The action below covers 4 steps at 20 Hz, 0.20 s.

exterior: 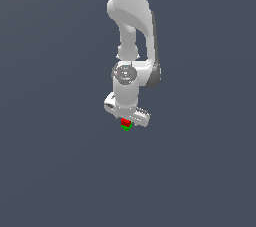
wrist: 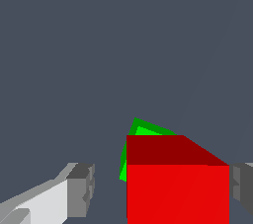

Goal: Stack the red cube on top of the green cube.

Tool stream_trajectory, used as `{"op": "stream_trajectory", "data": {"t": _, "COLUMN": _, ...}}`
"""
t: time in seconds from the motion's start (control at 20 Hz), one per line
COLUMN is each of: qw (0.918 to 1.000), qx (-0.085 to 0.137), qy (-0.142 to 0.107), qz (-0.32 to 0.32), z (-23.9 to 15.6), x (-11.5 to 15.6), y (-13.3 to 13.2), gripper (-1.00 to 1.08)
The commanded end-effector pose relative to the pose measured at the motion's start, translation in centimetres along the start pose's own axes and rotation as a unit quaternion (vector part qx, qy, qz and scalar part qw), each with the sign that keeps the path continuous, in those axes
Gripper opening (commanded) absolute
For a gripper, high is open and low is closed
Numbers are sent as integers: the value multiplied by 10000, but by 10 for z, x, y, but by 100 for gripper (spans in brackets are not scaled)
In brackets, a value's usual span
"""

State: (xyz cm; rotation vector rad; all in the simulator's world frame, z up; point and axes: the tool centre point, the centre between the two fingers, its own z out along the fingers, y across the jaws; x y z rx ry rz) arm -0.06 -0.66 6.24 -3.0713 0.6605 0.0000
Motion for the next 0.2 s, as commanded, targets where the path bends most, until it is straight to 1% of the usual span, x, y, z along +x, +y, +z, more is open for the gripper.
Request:
{"op": "stream_trajectory", "data": {"t": 0.0, "qw": 10000, "qx": 0, "qy": 0, "qz": -1, "z": 0, "x": 0, "y": 0, "gripper": 100}}
{"op": "stream_trajectory", "data": {"t": 0.15, "qw": 10000, "qx": 0, "qy": 0, "qz": -1, "z": 0, "x": 0, "y": 0, "gripper": 100}}
